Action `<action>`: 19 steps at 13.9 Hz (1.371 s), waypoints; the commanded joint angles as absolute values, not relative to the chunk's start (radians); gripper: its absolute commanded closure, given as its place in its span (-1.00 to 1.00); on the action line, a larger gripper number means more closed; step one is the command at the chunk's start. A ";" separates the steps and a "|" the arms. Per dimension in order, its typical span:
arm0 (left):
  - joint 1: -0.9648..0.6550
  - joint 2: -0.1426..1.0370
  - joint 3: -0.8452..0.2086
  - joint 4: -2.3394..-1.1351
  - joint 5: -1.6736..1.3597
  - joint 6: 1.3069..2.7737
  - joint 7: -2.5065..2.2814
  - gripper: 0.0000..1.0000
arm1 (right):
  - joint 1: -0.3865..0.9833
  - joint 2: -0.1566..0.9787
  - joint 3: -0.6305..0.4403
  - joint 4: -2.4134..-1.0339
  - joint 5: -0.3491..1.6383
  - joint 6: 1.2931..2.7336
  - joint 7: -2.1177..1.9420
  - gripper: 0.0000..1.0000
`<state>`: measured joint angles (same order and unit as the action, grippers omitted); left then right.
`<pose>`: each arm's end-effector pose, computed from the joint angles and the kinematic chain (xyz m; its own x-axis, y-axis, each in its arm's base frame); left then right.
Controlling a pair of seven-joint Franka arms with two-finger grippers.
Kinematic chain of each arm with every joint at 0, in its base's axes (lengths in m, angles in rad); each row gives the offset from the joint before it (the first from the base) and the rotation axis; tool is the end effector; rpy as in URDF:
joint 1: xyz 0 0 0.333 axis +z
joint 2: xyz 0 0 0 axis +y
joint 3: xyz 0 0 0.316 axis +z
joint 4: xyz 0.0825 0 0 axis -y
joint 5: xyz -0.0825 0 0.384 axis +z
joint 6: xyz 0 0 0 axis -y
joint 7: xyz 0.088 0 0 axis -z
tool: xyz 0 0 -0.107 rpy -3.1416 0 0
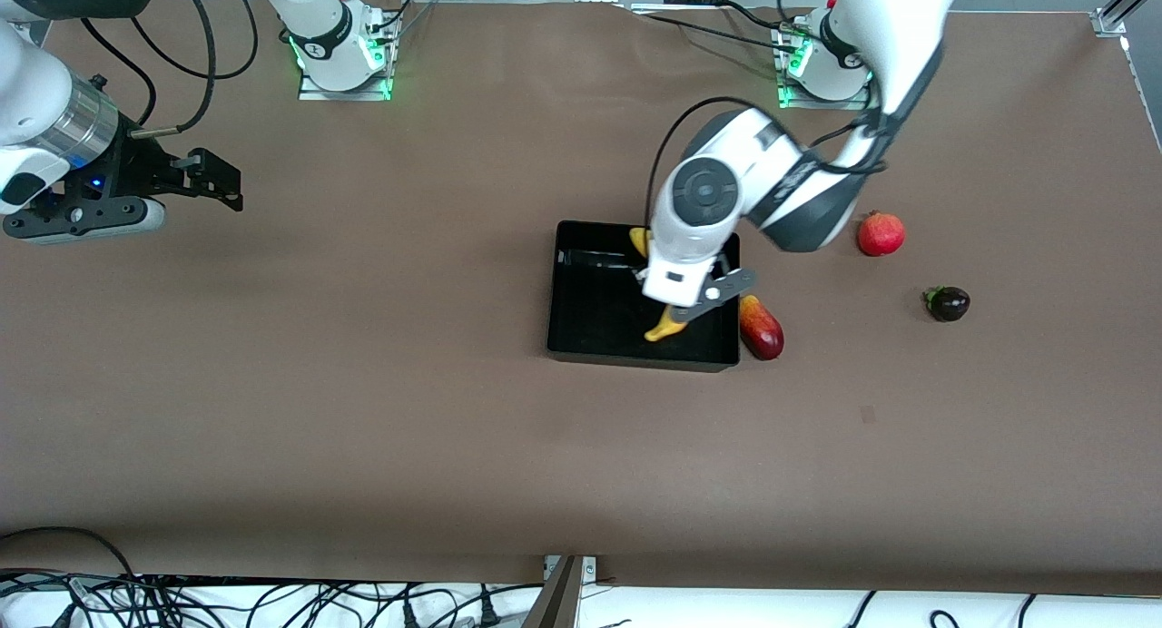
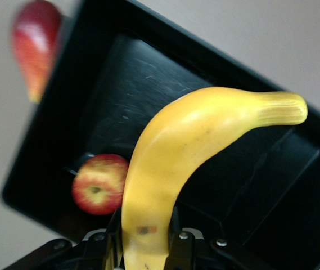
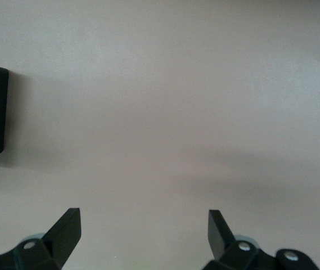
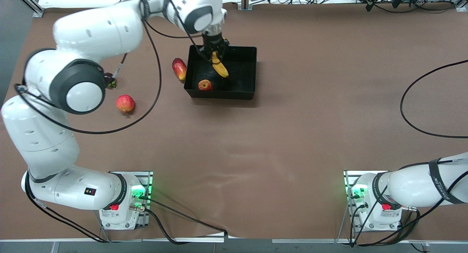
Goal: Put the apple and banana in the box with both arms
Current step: 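Carry the banana into the black box and open the left gripper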
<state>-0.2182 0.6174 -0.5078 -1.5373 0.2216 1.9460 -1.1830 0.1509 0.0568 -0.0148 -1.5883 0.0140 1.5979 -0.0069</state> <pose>0.5526 -0.4015 0.3172 0.9017 0.4116 -0.1322 0.4041 -0.9111 -0.0809 0.5667 0.0793 0.5866 0.9888 0.1420 -0.0471 0.1415 -0.9898 -0.0134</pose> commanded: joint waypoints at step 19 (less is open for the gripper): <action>-0.307 0.776 -0.479 -1.494 0.425 2.089 -1.046 -1.00 | 0.133 0.055 0.012 -1.577 0.008 1.611 -0.011 -1.00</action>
